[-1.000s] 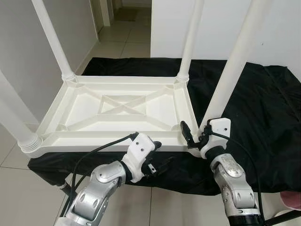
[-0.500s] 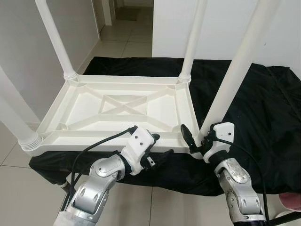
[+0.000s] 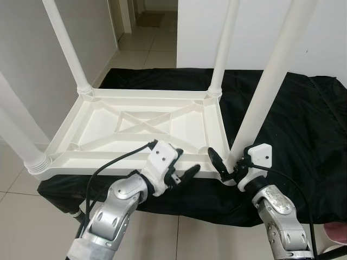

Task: Building children table

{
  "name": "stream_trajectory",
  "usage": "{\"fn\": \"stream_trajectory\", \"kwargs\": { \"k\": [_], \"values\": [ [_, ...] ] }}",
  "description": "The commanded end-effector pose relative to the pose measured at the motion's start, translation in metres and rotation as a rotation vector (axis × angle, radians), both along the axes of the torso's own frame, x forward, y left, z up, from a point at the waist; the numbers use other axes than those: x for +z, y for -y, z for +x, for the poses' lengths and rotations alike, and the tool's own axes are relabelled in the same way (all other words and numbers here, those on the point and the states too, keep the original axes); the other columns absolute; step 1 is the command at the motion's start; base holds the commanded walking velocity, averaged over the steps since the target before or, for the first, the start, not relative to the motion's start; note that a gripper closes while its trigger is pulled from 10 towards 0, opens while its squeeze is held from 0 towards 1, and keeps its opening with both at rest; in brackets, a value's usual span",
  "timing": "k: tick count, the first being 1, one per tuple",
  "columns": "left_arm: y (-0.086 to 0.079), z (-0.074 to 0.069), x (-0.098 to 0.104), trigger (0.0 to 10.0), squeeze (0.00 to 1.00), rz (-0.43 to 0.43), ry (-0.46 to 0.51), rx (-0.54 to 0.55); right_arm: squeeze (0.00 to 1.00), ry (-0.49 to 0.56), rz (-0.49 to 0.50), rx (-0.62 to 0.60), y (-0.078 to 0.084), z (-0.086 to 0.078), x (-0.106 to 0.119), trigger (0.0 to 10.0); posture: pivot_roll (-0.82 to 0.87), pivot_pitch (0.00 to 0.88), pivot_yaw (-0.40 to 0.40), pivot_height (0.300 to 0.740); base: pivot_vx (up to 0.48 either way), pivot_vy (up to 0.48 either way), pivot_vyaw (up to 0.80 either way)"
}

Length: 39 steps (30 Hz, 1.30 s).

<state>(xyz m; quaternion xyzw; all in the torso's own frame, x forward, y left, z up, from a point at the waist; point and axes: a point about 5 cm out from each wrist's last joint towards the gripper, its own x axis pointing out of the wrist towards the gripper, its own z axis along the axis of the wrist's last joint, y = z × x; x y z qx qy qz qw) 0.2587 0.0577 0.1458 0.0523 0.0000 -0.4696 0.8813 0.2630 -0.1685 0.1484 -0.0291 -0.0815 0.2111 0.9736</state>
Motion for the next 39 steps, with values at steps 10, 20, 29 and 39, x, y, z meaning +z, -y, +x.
{"fn": "stream_trajectory", "kwargs": {
  "k": [10, 20, 29, 39],
  "values": [
    [0.004, -0.007, 0.001, 10.0, 0.00, 0.000, -0.017, -0.068, 0.00, -0.031, -0.112, 0.121, 0.013, 0.003, -0.002, 10.0, -0.05, 0.017, 0.061, 0.740, 0.000, 0.000, 0.00],
    [0.007, -0.008, 0.003, 10.0, 0.00, -0.003, 0.003, -0.060, 0.00, -0.083, -0.168, 0.183, 0.017, 0.009, -0.015, 8.2, -0.04, 0.008, 0.064, 0.740, 0.000, 0.000, 0.00],
    [0.007, -0.004, 0.006, 10.0, 0.00, 0.013, 0.011, -0.063, 0.00, -0.065, -0.187, 0.206, 0.016, 0.020, -0.012, 0.0, -0.06, 0.004, 0.085, 0.740, 0.000, 0.000, 0.00],
    [0.007, -0.003, 0.006, 10.0, 0.00, 0.014, 0.014, -0.056, 0.00, -0.070, -0.038, 0.154, 0.015, 0.014, -0.002, 10.0, -0.06, 0.024, 0.071, 0.740, 0.000, 0.000, 0.00]
  ]
}}
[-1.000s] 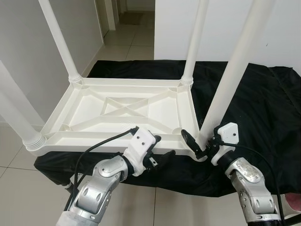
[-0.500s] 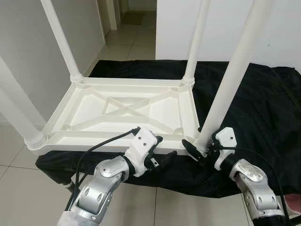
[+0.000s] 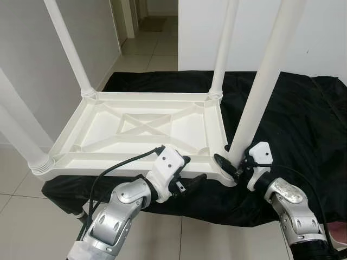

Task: Building children table

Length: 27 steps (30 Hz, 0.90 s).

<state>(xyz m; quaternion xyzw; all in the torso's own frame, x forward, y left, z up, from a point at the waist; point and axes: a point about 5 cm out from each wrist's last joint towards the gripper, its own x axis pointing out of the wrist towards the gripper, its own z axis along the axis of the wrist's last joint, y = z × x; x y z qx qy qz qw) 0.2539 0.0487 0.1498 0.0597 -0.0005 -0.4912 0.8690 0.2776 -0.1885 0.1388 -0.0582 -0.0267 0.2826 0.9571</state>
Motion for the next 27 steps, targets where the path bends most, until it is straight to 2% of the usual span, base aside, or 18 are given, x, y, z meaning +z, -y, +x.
{"fn": "stream_trajectory", "kwargs": {
  "k": [1, 8, 9, 13, 15, 17, 18, 19, 20, 21, 22, 23, 25, 26, 27],
  "values": [
    [-0.003, 0.002, 0.002, 10.0, 0.00, 0.000, 0.009, -0.002, 0.00, 0.033, 0.065, -0.004, -0.007, -0.002, 0.010, 10.0, -0.06, 0.024, 0.071, 0.740, 0.000, 0.000, 0.00],
    [-0.005, 0.004, 0.003, 10.0, 0.00, 0.003, 0.016, 0.004, 0.00, 0.065, 0.021, -0.151, -0.014, -0.004, 0.011, 10.0, -0.07, 0.029, 0.059, 0.740, 0.000, 0.000, 0.00],
    [-0.006, 0.005, 0.003, 10.0, 0.00, 0.008, 0.020, 0.012, 0.00, 0.059, 0.015, -0.223, -0.016, -0.004, 0.009, 10.0, -0.07, 0.033, 0.053, 0.740, 0.000, 0.000, 0.00],
    [-0.007, 0.006, 0.003, 10.0, 0.00, 0.007, 0.018, 0.018, 0.00, 0.061, 0.016, -0.259, -0.020, -0.006, 0.009, 10.0, -0.07, 0.032, 0.053, 0.740, 0.000, 0.000, 0.00],
    [-0.008, 0.005, 0.002, 10.0, 0.00, 0.008, 0.016, 0.024, 0.00, 0.048, 0.021, -0.353, -0.024, -0.008, 0.007, 10.0, -0.06, 0.038, 0.047, 0.740, 0.000, 0.000, 0.00],
    [-0.008, 0.005, 0.002, 10.0, 0.00, 0.008, 0.016, 0.024, 0.00, 0.048, 0.021, -0.353, -0.024, -0.008, 0.007, 10.0, -0.06, 0.038, 0.047, 0.740, 0.000, 0.000, 0.00],
    [-0.008, 0.005, 0.002, 10.0, 0.00, 0.008, 0.016, 0.026, 0.00, 0.042, 0.023, -0.393, -0.025, -0.009, 0.006, 10.0, -0.06, 0.038, 0.047, 0.740, 0.000, 0.000, 0.00],
    [-0.010, 0.004, 0.002, 10.0, 0.00, 0.010, 0.012, 0.030, 0.00, 0.015, 0.029, -0.491, -0.024, -0.010, 0.001, 10.0, -0.06, 0.041, 0.047, 0.740, 0.000, 0.000, 0.00],
    [-0.010, 0.004, 0.002, 10.0, 0.00, 0.010, 0.012, 0.030, 0.00, 0.015, 0.029, -0.491, -0.024, -0.010, 0.001, 10.0, -0.06, 0.041, 0.047, 0.740, 0.000, 0.000, 0.00],
    [-0.013, 0.003, 0.001, 10.0, 0.00, 0.015, 0.009, 0.044, 0.00, -0.021, 0.050, -0.664, -0.026, -0.014, -0.009, 10.0, -0.05, 0.043, 0.034, 0.740, 0.000, 0.000, 0.00],
    [-0.013, 0.003, 0.001, 10.0, 0.00, 0.015, 0.009, 0.044, 0.00, -0.021, 0.050, -0.664, -0.026, -0.014, -0.009, 10.0, -0.05, 0.043, 0.034, 0.740, 0.000, 0.000, 0.00],
    [-0.015, 0.004, 0.001, 10.0, 0.00, 0.017, 0.009, 0.052, 0.00, -0.036, 0.065, -0.729, -0.027, -0.016, -0.012, 10.0, -0.05, 0.043, 0.034, 0.740, 0.000, 0.000, 0.00],
    [-0.015, 0.004, 0.001, 10.0, 0.00, 0.017, 0.009, 0.052, 0.00, -0.036, 0.065, -0.729, -0.027, -0.016, -0.012, 10.0, -0.05, 0.043, 0.034, 0.740, 0.000, 0.000, 0.00],
    [-0.016, 0.004, 0.001, 10.0, 0.00, 0.015, 0.010, 0.061, 0.00, -0.046, 0.082, -0.771, -0.030, -0.017, -0.014, 10.0, -0.04, 0.041, 0.028, 0.740, 0.000, 0.000, 0.00],
    [-0.017, 0.005, 0.002, 10.0, 0.00, 0.012, 0.011, 0.068, 0.00, -0.063, 0.101, -0.761, -0.039, -0.017, -0.016, 10.0, -0.04, 0.039, 0.024, 0.740, 0.000, 0.000, 0.00]
  ]
}}
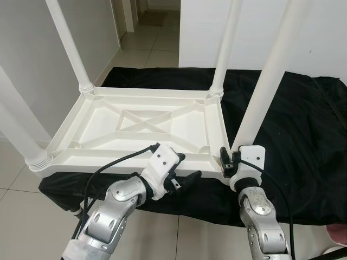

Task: Building children table

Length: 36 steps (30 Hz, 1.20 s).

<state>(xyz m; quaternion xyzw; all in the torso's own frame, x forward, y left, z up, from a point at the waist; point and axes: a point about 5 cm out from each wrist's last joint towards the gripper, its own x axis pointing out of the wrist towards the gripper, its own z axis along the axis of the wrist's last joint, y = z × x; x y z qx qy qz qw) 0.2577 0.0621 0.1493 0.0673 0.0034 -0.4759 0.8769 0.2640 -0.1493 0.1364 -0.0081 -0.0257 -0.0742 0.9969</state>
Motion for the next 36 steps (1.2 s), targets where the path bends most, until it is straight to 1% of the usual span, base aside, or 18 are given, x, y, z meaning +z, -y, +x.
{"fn": "stream_trajectory", "kwargs": {
  "k": [1, 2, 3, 5, 9, 10, 14, 18, 19, 20, 21, 23, 26, 29, 30, 32, 36],
  "values": [
    [-0.004, 0.002, 0.003, 10.0, 0.00, -0.006, 0.010, 0.037, 0.00, -0.071, 0.011, -0.003, -0.007, -0.003, -0.013, 10.0, -0.04, 0.036, 0.020, 0.740, 0.000, 0.000, 0.00],
    [-0.004, 0.002, 0.003, 10.0, 0.00, -0.006, 0.010, 0.037, 0.00, -0.071, 0.011, -0.003, -0.007, -0.003, -0.013, 10.0, -0.04, 0.036, 0.020, 0.740, 0.000, 0.000, 0.00],
    [-0.004, 0.003, 0.003, 10.0, 0.00, -0.007, 0.010, 0.040, 0.00, -0.067, 0.012, 0.023, -0.012, -0.002, -0.013, 10.0, -0.04, 0.035, 0.017, 0.740, 0.000, 0.000, 0.00],
    [-0.003, 0.003, 0.003, 10.0, 0.00, -0.007, 0.012, 0.040, 0.00, -0.069, 0.009, 0.039, -0.015, -0.001, -0.012, 10.0, -0.05, 0.029, 0.012, 0.740, 0.000, 0.000, 0.00],
    [0.000, 0.004, 0.004, 10.0, 0.00, -0.017, 0.018, 0.039, 0.00, -0.050, 0.014, 0.079, -0.018, 0.000, -0.008, 10.0, -0.05, 0.025, 0.007, 0.740, 0.000, 0.000, 0.00],
    [0.000, 0.004, 0.004, 10.0, 0.00, -0.018, 0.019, 0.039, 1.00, -0.032, 0.026, 0.104, -0.018, 0.000, -0.005, 10.0, -0.05, 0.023, 0.005, 0.740, 0.000, 0.000, 0.00],
    [0.001, 0.004, 0.004, 10.0, 0.00, -0.018, 0.019, 0.039, 1.00, -0.007, 0.037, 0.142, -0.018, 0.001, 0.000, 10.0, -0.05, 0.024, 0.005, 0.740, 0.000, 0.000, 0.00],
    [0.002, 0.003, 0.004, 10.0, 0.00, -0.018, 0.019, 0.033, 1.00, 0.023, 0.012, 0.153, -0.011, 0.002, 0.006, 10.0, -0.05, 0.020, 0.006, 0.740, 0.000, 0.000, 0.00],
    [0.003, 0.003, 0.004, 10.0, 0.00, -0.018, 0.021, 0.027, 0.55, 0.036, -0.002, 0.195, -0.006, 0.001, 0.009, 10.0, -0.05, 0.020, 0.006, 0.740, 0.000, 0.000, 0.00],
    [0.003, 0.003, 0.004, 10.0, 0.00, -0.018, 0.021, 0.027, 0.55, 0.036, -0.002, 0.195, -0.006, 0.001, 0.009, 10.0, -0.05, 0.020, 0.006, 0.740, 0.000, 0.000, 0.00],
    [0.003, 0.003, 0.004, 10.0, 0.00, -0.018, 0.021, 0.024, 0.00, 0.047, -0.011, 0.238, -0.002, -0.001, 0.011, 10.0, -0.05, 0.020, 0.015, 0.740, 0.000, 0.000, 0.00],
    [0.003, 0.003, 0.004, 10.0, 0.00, -0.018, 0.021, 0.024, 0.00, 0.047, -0.011, 0.238, -0.002, -0.001, 0.011, 10.0, -0.05, 0.020, 0.015, 0.740, 0.000, 0.000, 0.00],
    [0.004, 0.003, 0.005, 10.0, 0.00, -0.018, 0.022, 0.021, 0.00, 0.043, -0.030, 0.377, 0.007, -0.005, 0.012, 10.0, -0.05, 0.019, 0.018, 0.740, 0.000, 0.000, 0.00],
    [0.004, 0.003, 0.005, 10.0, 0.00, -0.017, 0.021, 0.021, 0.00, 0.041, -0.038, 0.412, 0.010, -0.006, 0.011, 10.0, -0.05, 0.019, 0.018, 0.740, 0.000, 0.000, 0.00],
    [0.003, 0.002, 0.005, 10.0, 0.00, -0.017, 0.019, 0.020, 0.00, 0.039, -0.065, 0.480, 0.012, -0.007, 0.011, 10.0, -0.05, 0.028, 0.037, 0.740, 0.000, 0.000, 0.00],
    [0.003, 0.000, 0.005, 10.0, 0.00, -0.015, 0.018, 0.013, 0.00, 0.032, -0.119, 0.577, 0.019, -0.007, 0.011, 10.0, -0.04, 0.030, 0.038, 0.740, 0.000, 0.000, 0.00],
    [0.001, 0.000, 0.006, 10.0, 0.00, -0.015, 0.013, 0.010, 0.00, 0.014, -0.184, 0.671, 0.030, 0.003, 0.012, 10.0, -0.05, 0.033, 0.052, 0.740, 0.000, 0.000, 0.00]
  ]
}}
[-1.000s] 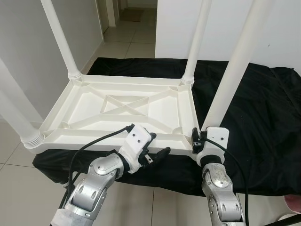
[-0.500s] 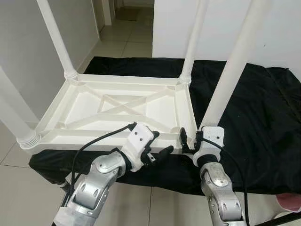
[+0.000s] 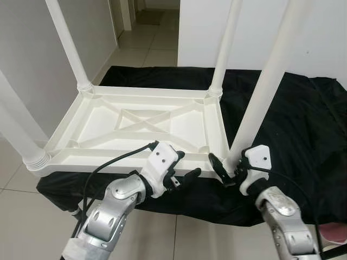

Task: Building children table

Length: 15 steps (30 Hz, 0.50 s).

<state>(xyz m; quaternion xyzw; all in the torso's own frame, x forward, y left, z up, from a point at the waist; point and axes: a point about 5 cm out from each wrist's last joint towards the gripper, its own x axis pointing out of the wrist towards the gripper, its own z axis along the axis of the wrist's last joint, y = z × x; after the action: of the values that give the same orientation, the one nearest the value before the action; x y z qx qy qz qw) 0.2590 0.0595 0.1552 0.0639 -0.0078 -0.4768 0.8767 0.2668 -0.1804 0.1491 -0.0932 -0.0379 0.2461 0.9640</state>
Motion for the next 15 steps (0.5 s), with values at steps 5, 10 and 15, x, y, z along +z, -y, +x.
{"fn": "stream_trajectory", "kwargs": {
  "k": [5, 10, 15],
  "values": [
    [0.001, 0.000, 0.000, 10.0, 0.00, 0.004, -0.003, 0.005, 0.00, -0.020, -0.052, 0.100, 0.006, 0.013, -0.003, 10.0, -0.05, 0.036, 0.063, 0.740, 0.000, 0.000, 0.00],
    [0.002, 0.000, 0.002, 10.0, 0.00, 0.003, -0.003, -0.005, 0.00, -0.058, -0.127, 0.228, 0.003, 0.019, -0.011, 10.0, -0.05, 0.036, 0.074, 0.740, 0.000, 0.000, 0.00],
    [0.003, 0.001, 0.002, 10.0, 0.00, 0.005, -0.002, -0.011, 0.00, -0.045, -0.154, 0.256, 0.000, 0.020, -0.013, 3.0, -0.05, 0.035, 0.081, 0.740, 0.000, 0.000, 0.00]
  ]
}}
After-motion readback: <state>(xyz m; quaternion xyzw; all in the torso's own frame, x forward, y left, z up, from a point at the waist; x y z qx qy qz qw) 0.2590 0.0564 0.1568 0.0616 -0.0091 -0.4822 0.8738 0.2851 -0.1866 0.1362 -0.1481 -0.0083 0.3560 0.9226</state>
